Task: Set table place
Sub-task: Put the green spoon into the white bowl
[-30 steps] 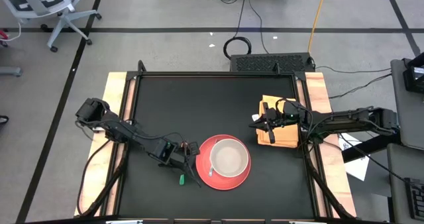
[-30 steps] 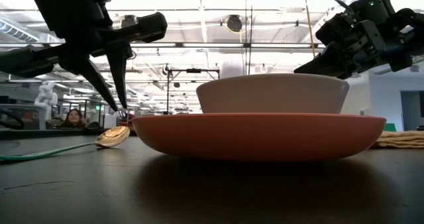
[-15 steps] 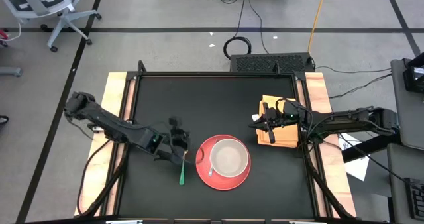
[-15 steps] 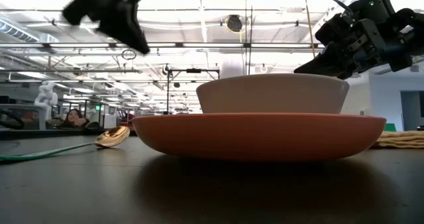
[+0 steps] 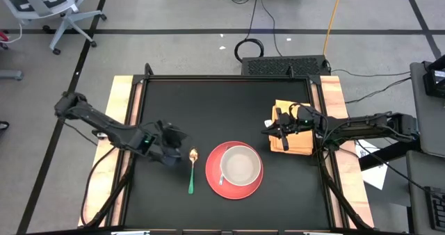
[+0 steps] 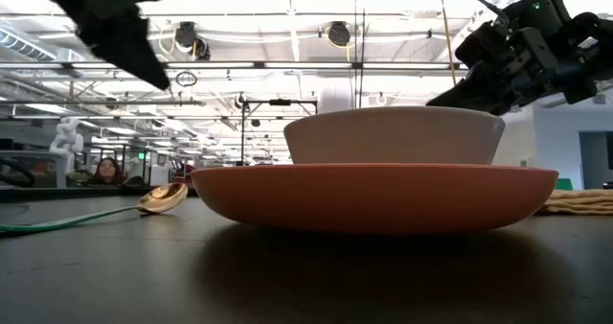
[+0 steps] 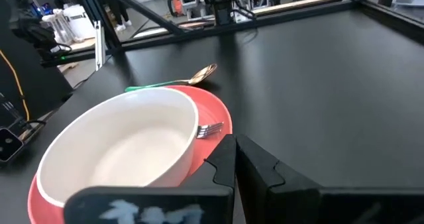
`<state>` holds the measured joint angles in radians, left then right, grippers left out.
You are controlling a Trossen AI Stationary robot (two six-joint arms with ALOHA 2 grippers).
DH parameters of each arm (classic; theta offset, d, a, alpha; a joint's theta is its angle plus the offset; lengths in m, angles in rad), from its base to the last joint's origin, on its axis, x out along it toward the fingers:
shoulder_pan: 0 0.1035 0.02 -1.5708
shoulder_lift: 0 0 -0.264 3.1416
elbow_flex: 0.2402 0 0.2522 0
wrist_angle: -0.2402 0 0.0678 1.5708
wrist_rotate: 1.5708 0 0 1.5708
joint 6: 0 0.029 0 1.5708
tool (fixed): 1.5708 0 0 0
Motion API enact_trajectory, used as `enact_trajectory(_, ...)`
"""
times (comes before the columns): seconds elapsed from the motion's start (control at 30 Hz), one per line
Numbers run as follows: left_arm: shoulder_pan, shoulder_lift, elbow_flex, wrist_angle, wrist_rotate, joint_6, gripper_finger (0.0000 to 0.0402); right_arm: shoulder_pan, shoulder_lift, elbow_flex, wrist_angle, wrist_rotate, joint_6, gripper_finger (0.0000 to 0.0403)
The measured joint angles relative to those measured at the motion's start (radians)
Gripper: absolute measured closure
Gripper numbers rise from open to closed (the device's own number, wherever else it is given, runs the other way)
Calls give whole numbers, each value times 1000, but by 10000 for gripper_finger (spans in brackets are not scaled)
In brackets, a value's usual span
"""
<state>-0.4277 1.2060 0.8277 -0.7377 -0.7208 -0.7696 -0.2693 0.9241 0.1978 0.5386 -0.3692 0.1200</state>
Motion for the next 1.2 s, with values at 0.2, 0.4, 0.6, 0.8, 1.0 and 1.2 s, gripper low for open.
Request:
enact_trajectory(0.2, -90, -240, -114, -30, -152, -222, 355, 43, 0, 0, -12, -3, -9, 403)
enact_trajectory(0.4, -105, -363, -189, 106, -178, -247, 355, 91, 0, 0, -4, -3, -27, 403)
enact_trajectory(0.6, -105, -371, -192, 189, -171, -220, 355, 111, 0, 0, -5, -3, -35, 403)
enact_trajectory(0.8, -104, -369, -192, 276, -171, -138, 355, 111, 0, 0, -4, -1, -73, 403)
enact_trajectory(1.0, -104, -369, -192, 369, -170, -83, 355, 110, 0, 0, 25, 0, -96, 403)
enact_trajectory(1.2, -104, -369, -192, 484, -172, -4, 355, 110, 0, 0, 28, 1, -108, 403)
